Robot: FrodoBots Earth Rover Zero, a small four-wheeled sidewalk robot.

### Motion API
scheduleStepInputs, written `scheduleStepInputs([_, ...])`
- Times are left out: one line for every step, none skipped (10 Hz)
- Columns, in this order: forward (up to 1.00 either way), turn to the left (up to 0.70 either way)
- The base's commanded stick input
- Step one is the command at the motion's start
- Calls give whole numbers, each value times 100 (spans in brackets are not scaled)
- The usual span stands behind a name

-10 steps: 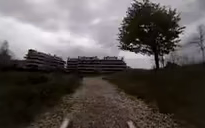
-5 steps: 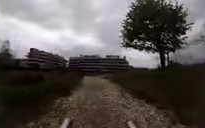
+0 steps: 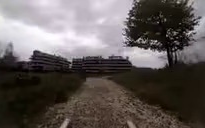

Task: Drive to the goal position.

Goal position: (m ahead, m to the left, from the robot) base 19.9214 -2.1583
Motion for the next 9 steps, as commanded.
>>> scheduleStepInputs([70, 0])
scheduleStepInputs([70, 0])
scheduleStepInputs([70, 0])
scheduleStepInputs([70, 0])
scheduleStepInputs([70, 0])
scheduleStepInputs([70, 0])
scheduleStepInputs([70, 0])
scheduleStepInputs([70, 0])
scheduleStepInputs([70, 0])
